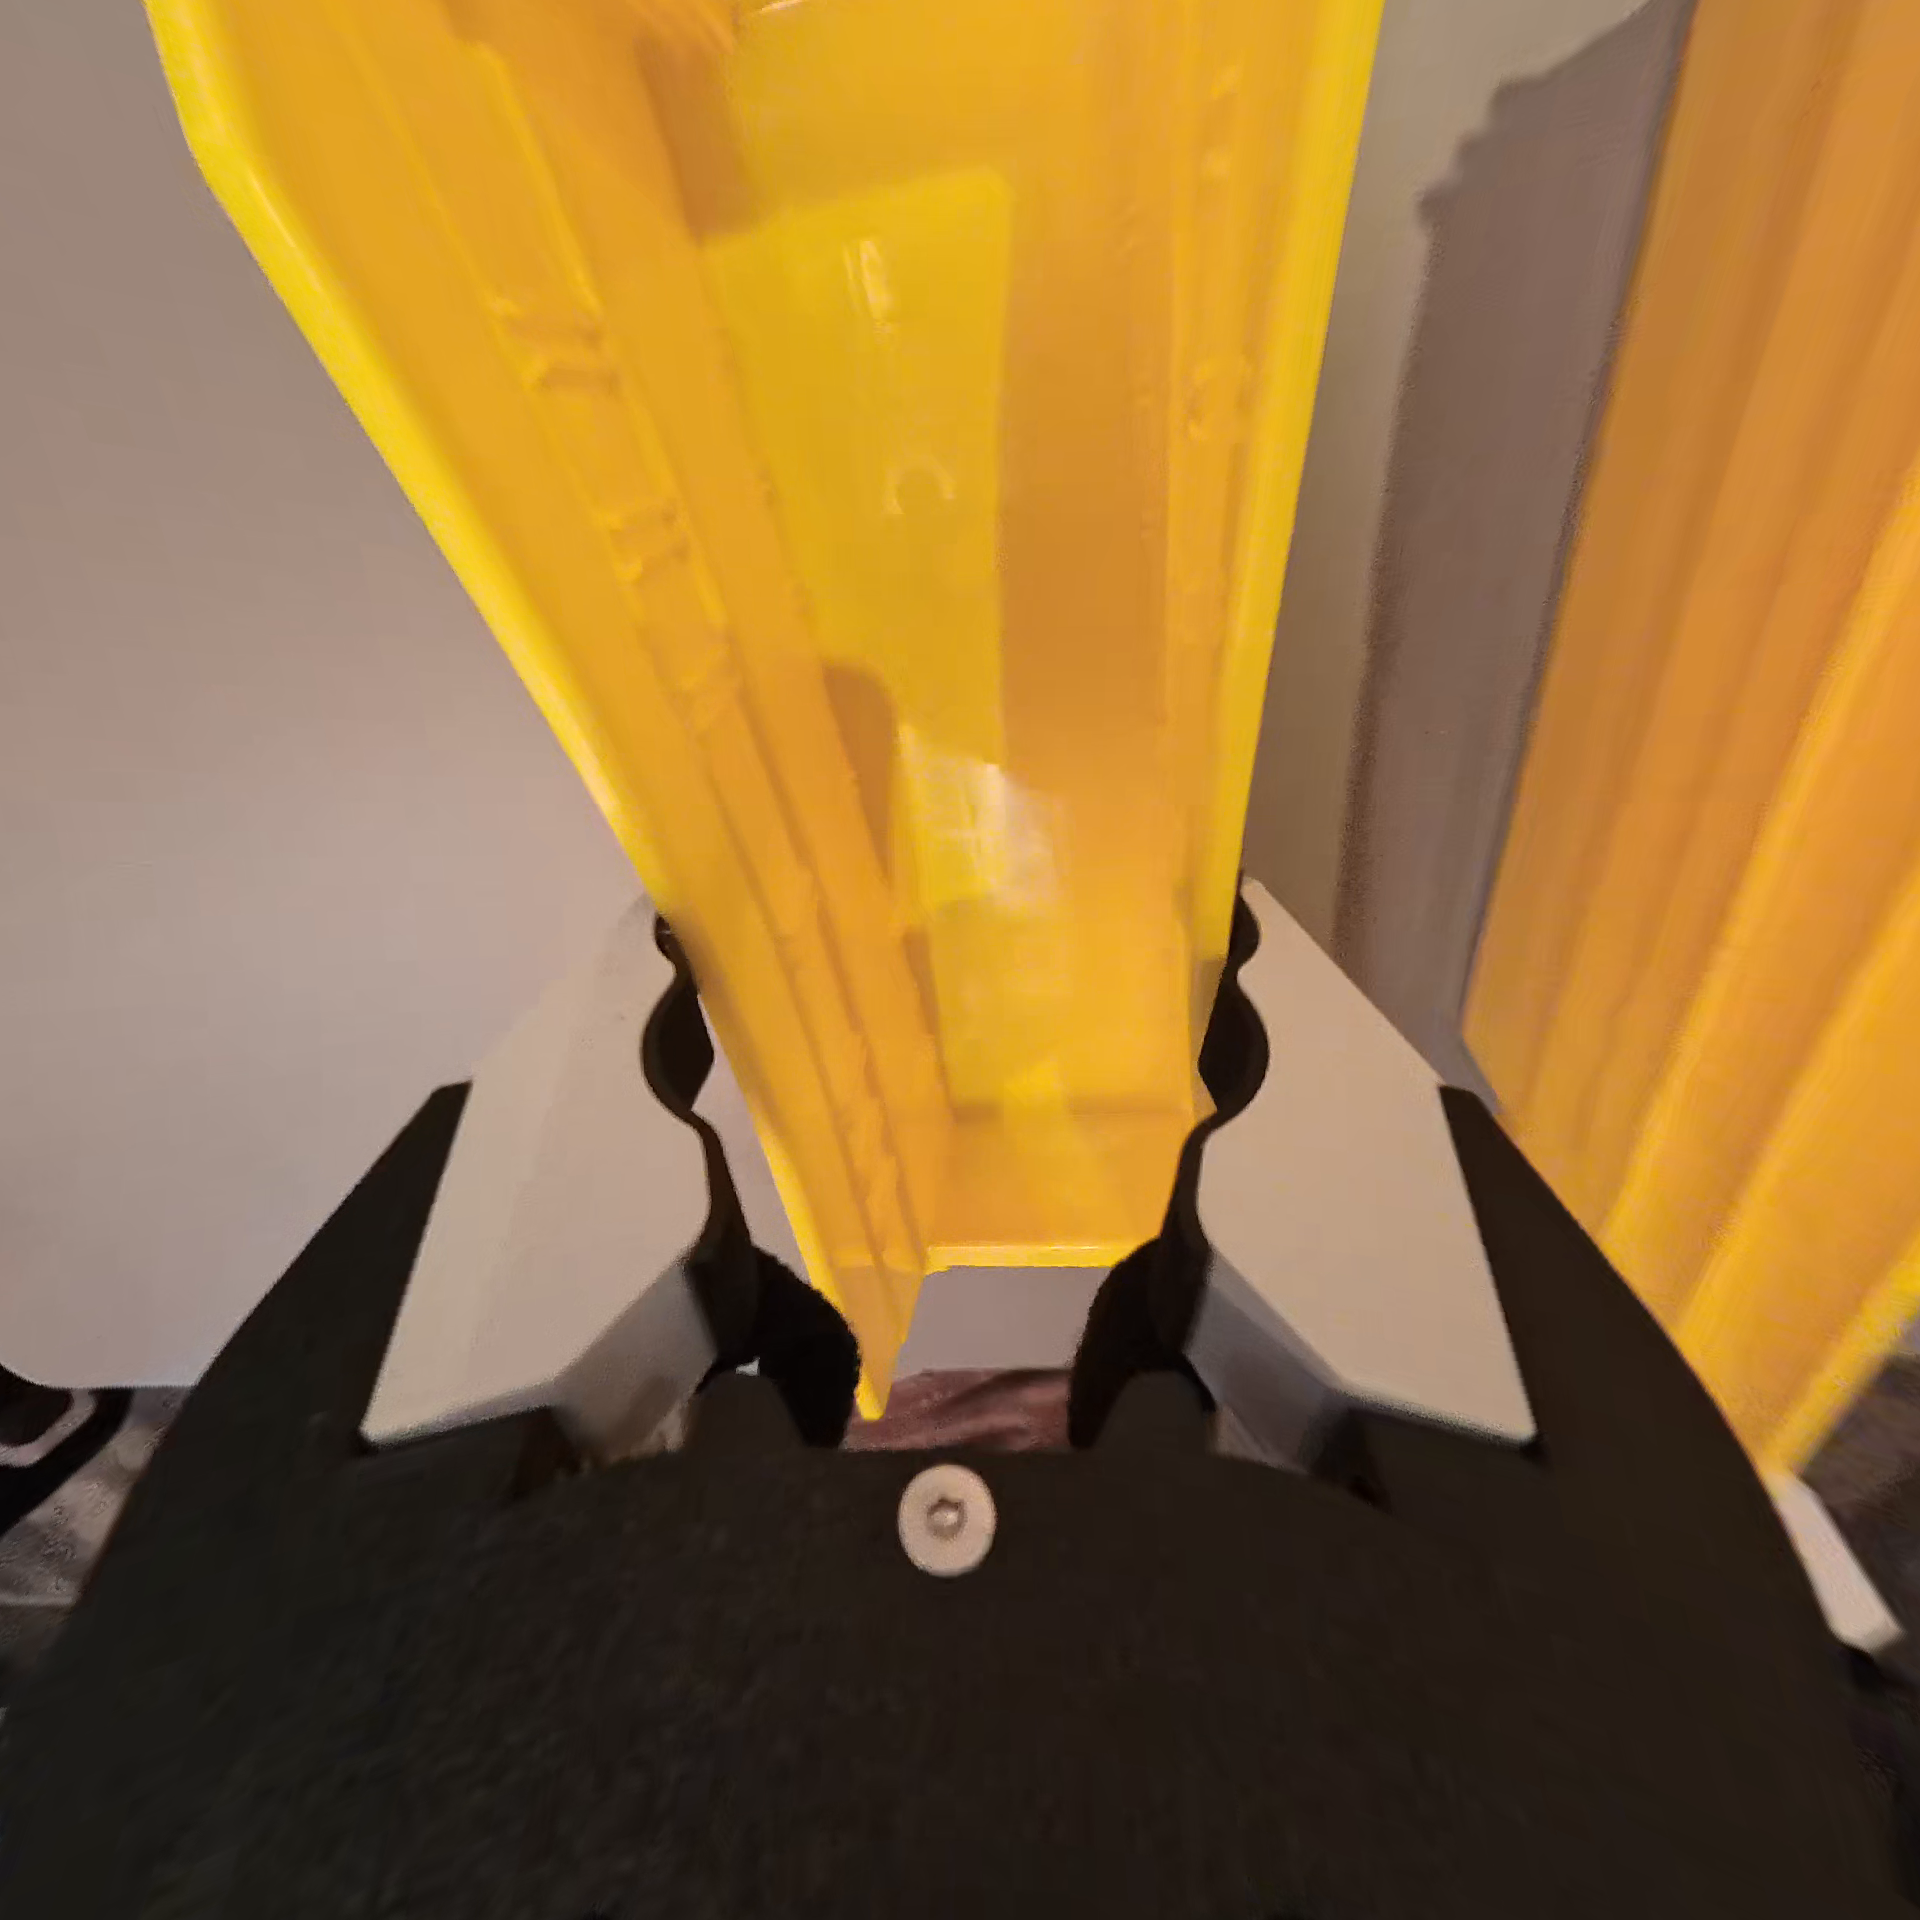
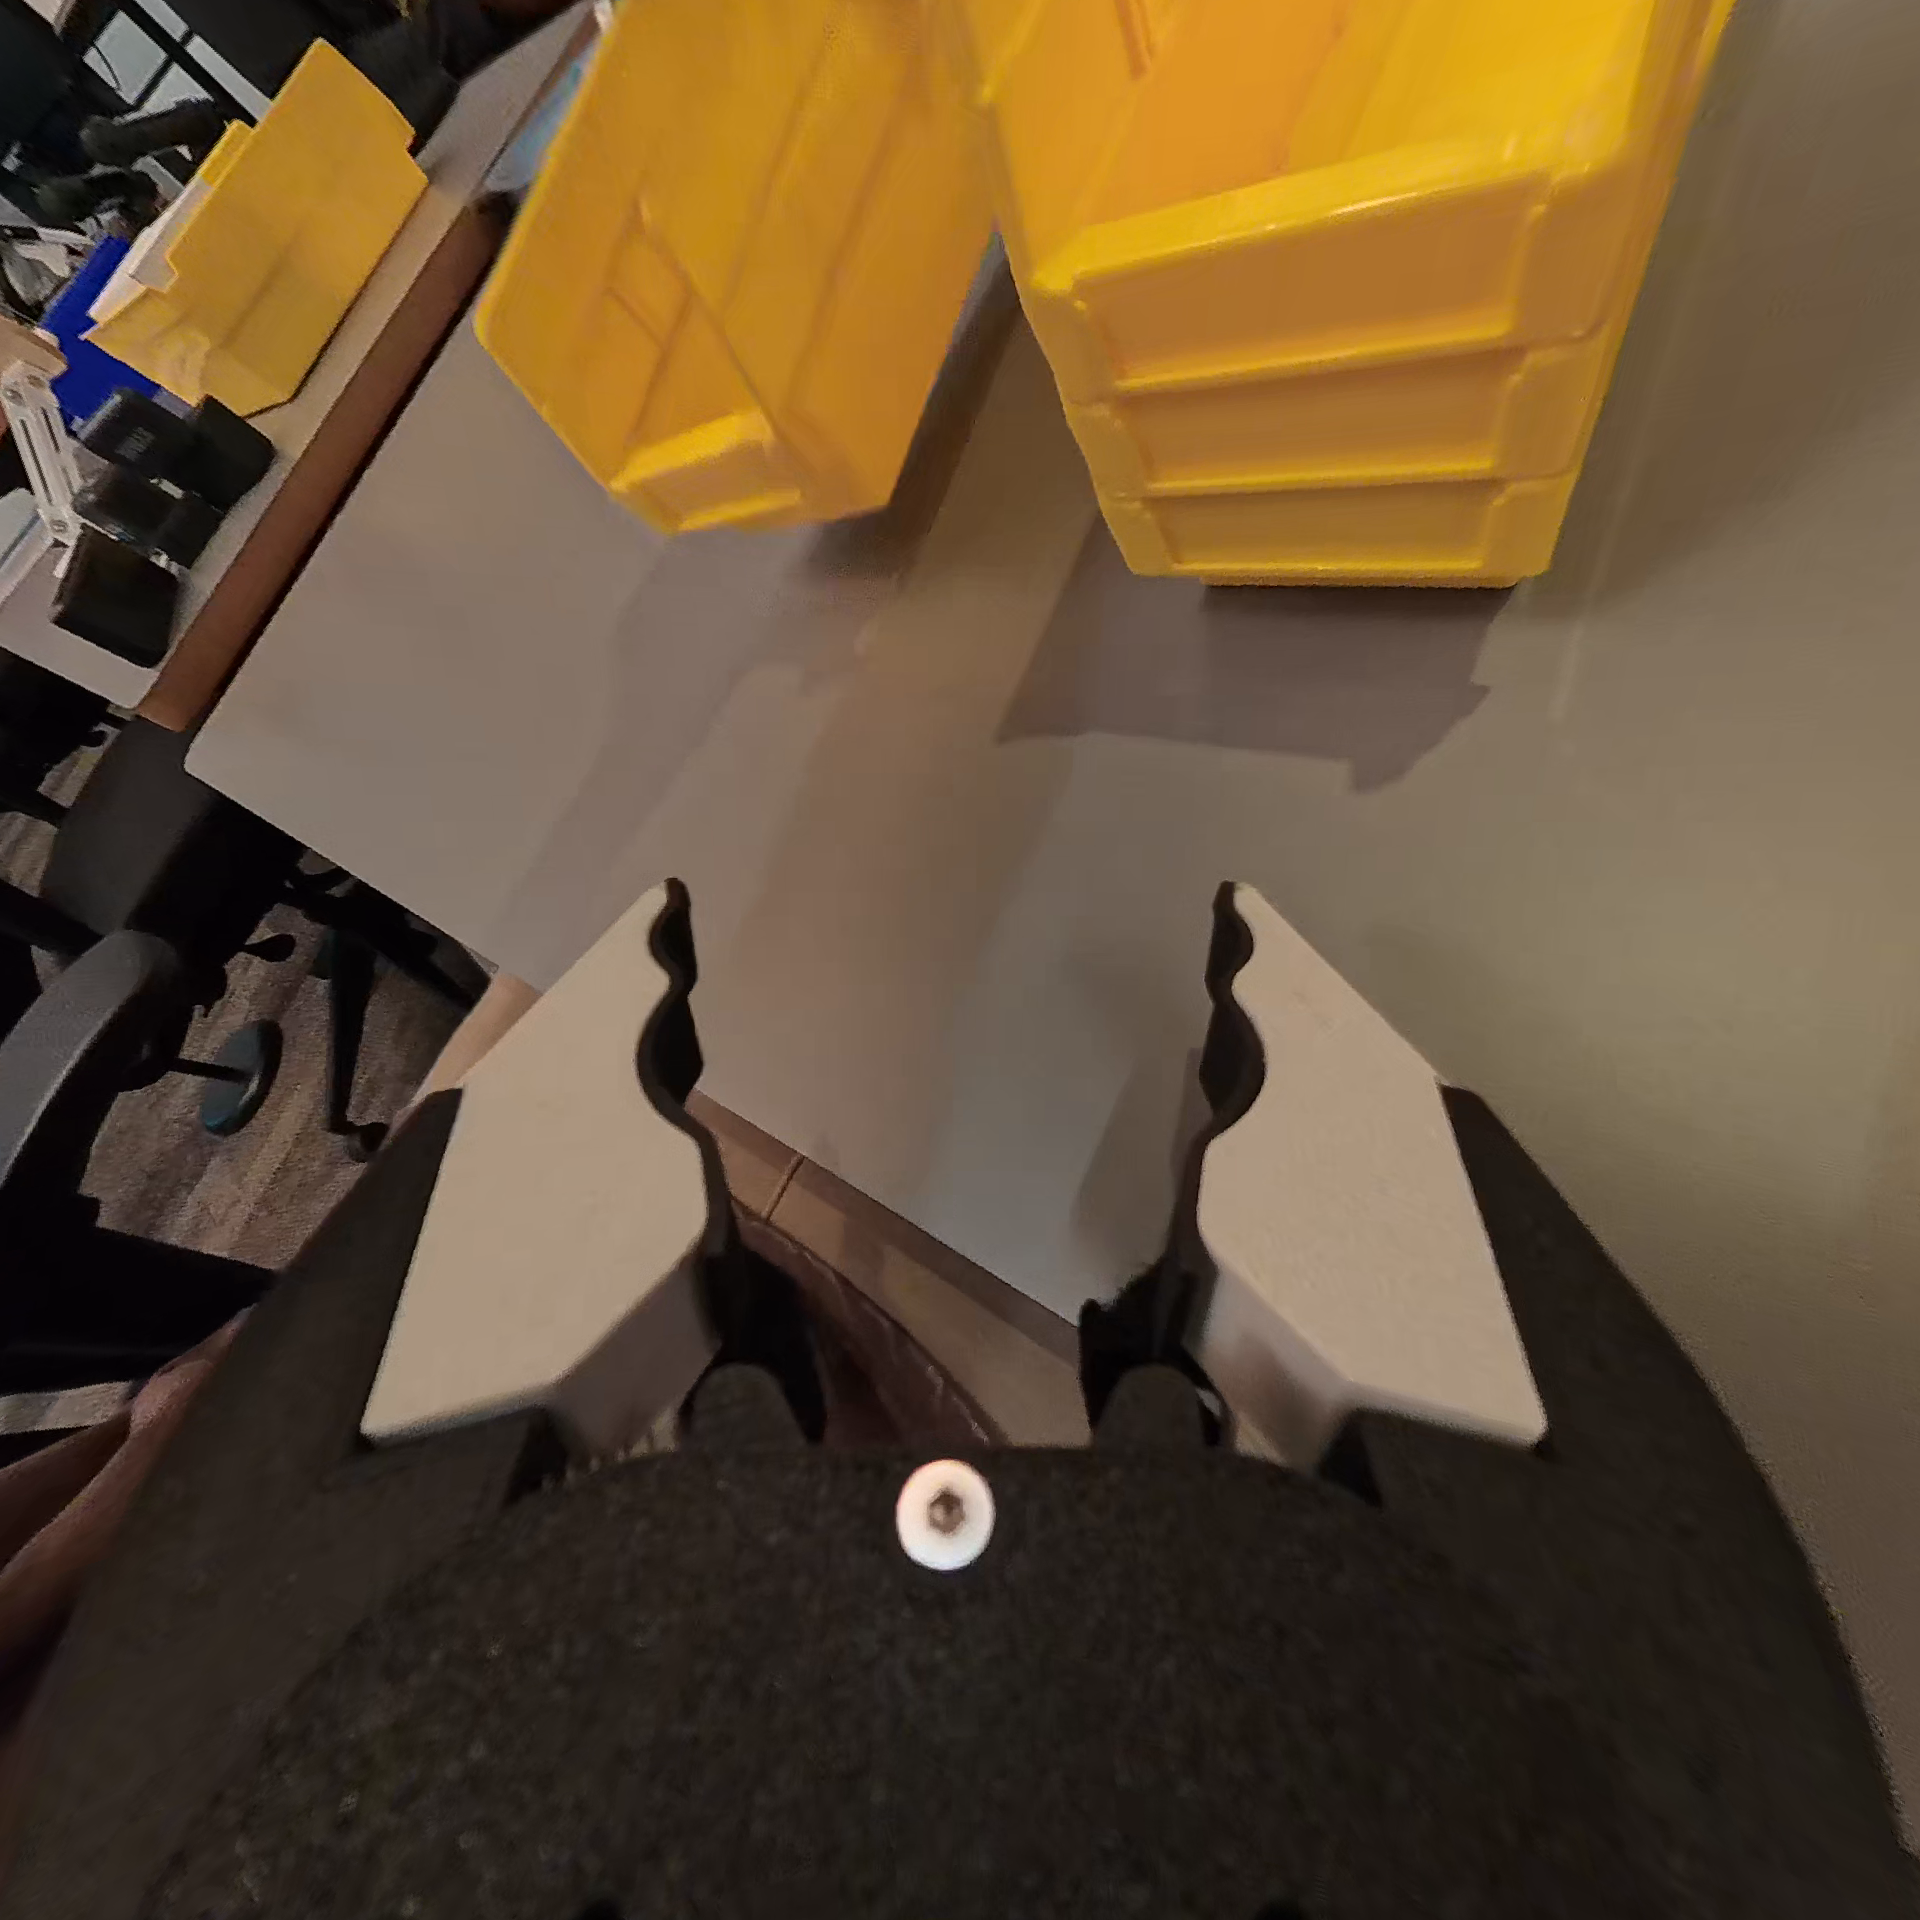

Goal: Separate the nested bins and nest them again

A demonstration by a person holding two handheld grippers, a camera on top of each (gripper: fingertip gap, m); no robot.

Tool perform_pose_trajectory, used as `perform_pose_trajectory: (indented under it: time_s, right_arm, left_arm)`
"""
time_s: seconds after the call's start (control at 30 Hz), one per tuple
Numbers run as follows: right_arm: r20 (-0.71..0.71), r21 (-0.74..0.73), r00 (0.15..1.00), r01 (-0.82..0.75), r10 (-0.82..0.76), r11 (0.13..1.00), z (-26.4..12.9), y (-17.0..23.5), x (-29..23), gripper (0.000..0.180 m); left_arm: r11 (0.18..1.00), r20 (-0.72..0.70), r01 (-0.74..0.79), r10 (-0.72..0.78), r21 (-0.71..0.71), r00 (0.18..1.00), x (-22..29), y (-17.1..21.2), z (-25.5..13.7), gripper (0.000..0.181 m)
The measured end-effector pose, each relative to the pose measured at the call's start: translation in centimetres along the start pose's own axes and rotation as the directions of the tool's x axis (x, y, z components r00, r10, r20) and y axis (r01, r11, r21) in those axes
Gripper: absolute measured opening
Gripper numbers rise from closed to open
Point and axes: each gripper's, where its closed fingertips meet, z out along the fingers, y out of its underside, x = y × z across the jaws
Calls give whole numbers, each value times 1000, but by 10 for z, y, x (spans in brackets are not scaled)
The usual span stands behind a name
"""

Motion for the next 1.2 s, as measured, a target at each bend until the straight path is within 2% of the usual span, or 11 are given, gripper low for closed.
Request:
perform_pose_trajectory:
  time_s: [0.03, 0.27, 0.37, 0.43, 0.5, 0.6, 0.77, 0.87, 1.0, 1.2]
  right_arm:
    - [6, -3, 1000, -7, 7, 1000, 1, 0, -1, 99]
    - [11, -2, 1000, -20, 20, 1000, 1, 0, -2, 97]
    - [28, 5, 999, -38, 38, 999, 0, -1, -4, 96]
    - [43, 5, 998, -47, 47, 999, 0, -1, -6, 96]
    - [48, 11, 998, -49, 49, 999, -1, -2, -7, 95]
    - [45, 10, 998, -54, 53, 999, -3, -1, -5, 95]
    - [56, 30, 995, -85, 83, 996, -9, -5, 0, 94]
    - [63, 43, 993, -102, 100, 994, -13, -7, 1, 93]
    - [75, 45, 990, -119, 115, 992, -13, -9, 3, 93]
    - [87, 31, 990, -111, 108, 993, -10, -7, -2, 93]
  left_arm:
    - [1000, -18, 6, -6, 9, 1000, 2, -3, -15, 96]
    - [996, -68, 9, -3, 92, 998, 40, -18, -136, 100]
    - [991, -135, 5, 14, 135, 991, 84, -21, -173, 102]
    - [990, -146, -37, 58, 138, 988, 115, -21, -183, 102]
    - [988, -137, -89, 107, 129, 985, 142, -18, -181, 101]
    - [986, -123, -153, 160, 68, 979, 173, -7, -156, 101]
    - [985, -182, -174, 170, -3, 968, 208, -1, -118, 101]
    - [990, -195, -144, 139, -11, 971, 211, -6, -113, 101]
    - [987, -105, -157, 154, -27, 982, 194, -9, -114, 102]
    - [995, -86, -93, 89, -47, 992, 190, -14, -104, 103]
